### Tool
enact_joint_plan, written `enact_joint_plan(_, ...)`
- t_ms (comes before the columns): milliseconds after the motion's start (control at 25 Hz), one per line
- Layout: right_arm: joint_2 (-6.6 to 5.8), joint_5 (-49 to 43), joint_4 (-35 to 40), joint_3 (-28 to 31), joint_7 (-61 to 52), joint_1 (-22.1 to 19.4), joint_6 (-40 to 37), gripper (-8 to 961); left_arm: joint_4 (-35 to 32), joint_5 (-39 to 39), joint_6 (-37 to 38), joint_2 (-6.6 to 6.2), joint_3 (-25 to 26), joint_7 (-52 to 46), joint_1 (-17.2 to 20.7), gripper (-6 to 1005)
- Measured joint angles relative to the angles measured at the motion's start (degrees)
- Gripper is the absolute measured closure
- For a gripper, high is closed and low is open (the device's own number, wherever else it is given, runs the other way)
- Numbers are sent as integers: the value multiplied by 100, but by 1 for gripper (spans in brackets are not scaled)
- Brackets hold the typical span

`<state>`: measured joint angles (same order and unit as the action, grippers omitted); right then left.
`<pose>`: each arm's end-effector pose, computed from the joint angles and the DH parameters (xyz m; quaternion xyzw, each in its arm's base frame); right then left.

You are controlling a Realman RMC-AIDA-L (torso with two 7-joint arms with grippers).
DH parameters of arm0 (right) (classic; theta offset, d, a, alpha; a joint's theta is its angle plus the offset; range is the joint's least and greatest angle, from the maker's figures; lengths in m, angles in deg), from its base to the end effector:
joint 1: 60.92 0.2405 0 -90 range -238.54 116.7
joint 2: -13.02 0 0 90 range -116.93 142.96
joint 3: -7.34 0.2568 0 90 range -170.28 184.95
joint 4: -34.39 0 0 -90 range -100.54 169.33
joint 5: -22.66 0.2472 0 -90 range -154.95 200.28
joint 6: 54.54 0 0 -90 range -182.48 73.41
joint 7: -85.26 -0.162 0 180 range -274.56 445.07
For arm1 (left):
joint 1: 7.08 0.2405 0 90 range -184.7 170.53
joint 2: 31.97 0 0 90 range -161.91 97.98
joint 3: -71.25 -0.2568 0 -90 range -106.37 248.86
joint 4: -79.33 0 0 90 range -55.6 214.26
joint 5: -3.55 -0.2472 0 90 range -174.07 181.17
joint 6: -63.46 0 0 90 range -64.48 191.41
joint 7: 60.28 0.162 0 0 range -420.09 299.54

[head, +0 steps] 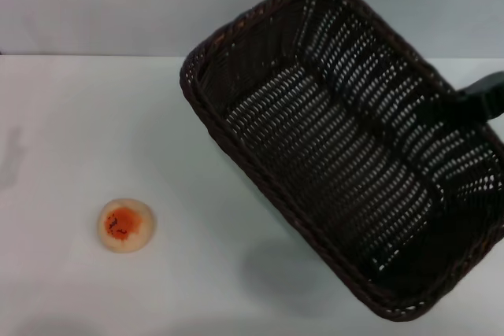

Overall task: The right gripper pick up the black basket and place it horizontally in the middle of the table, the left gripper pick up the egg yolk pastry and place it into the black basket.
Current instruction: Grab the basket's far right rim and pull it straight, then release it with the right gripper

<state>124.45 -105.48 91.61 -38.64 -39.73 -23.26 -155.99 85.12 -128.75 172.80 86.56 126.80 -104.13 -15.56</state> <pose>0.2264 0.4003 0.0730 -0.9183 0.3848 0.0673 0.0645 -0.3687 0.2212 0.0522 -0.5024 -0.2224 -0.6114 0.5695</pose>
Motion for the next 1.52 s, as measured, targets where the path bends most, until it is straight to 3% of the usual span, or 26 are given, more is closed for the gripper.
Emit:
enact_joint_plan(120, -89, 65, 335, 60, 28, 7, -203, 814, 8, 17, 27, -4, 30, -7, 11, 181)
enact_joint_plan(160, -200, 69, 551, 85, 58, 84, -339, 814, 9, 21, 42, -9, 39, -25, 12, 181)
enact_joint_plan(360, -336, -12, 958, 156, 552, 380, -676, 814, 10, 26, 63, -20, 50, -64, 13, 182)
enact_joint_plan(640, -376, -379, 924, 13, 1592, 855, -1120, 813, 10, 28, 53, -9, 28, -67, 22, 184)
enact_joint_plan(1000, -272, -530, 744, -560, 2542, 1186, -899, 813, 10, 26, 53, -3, 16, -281, 47, 186)
enact_joint_plan(1160, -139, -849, 467, -905, 2796, 1344, -601, 813, -97, 0, 17, -9, -100, -319, 59, 187)
enact_joint_plan(1520, -55, -1026, 84, -984, 3071, 1604, -314, 813, -201, -7, -1, -11, -256, -297, 69, 189)
